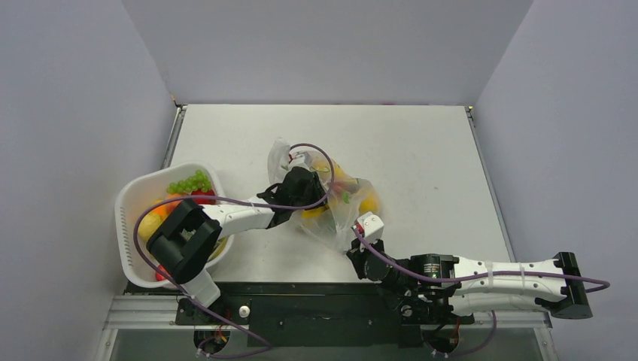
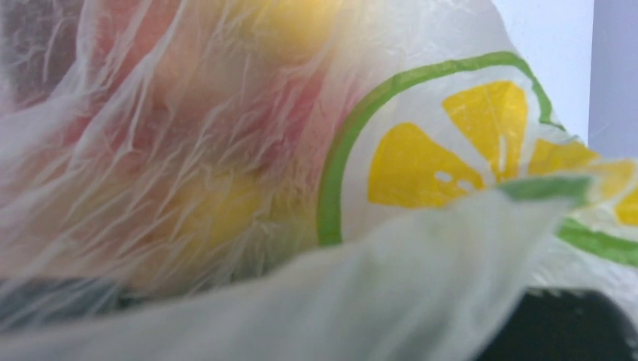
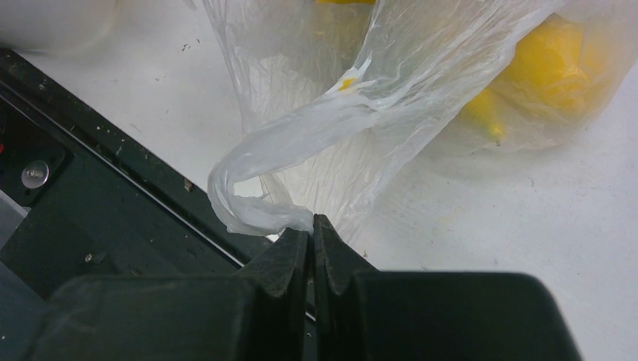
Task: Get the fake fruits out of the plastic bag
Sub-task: Take out the fake fruit from the plastic bag.
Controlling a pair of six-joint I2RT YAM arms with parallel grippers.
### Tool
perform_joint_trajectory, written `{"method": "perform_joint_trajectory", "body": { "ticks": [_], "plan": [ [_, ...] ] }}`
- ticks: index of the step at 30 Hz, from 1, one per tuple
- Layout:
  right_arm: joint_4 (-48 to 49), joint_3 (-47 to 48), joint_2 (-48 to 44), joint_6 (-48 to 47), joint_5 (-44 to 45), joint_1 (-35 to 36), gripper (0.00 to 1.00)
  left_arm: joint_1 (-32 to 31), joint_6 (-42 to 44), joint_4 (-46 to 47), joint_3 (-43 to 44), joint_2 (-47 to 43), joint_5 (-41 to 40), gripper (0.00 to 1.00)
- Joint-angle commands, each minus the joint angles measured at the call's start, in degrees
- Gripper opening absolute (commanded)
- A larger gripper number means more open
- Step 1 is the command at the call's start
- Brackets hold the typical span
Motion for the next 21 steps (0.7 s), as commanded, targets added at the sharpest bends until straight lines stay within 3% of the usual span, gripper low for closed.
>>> {"method": "perform_joint_trajectory", "body": {
  "ticks": [1,4,8,21],
  "plan": [
    [-0.11,2.10,-0.75,0.43,2.19,0.11,0.00,0.08,-0.14,4.53,1.65,-0.98,2.15,0.21],
    [-0.20,2.05,-0.79,0.48,2.24,0.04,0.00,0.00,0.56,3.28,0.66,-3.89,1.53,0.08],
    [-0.15,1.72,-1.04,0.87,3.73,0.07,0.00,-0.06,2.79,-2.18,0.98,-8.71,0.40,0.00],
    [0.97,1.32,-1.15,0.19,5.90,-0.07,0.00,-1.41,14.16,-27.69,6.61,-26.62,-12.17,0.00]
  ]
}}
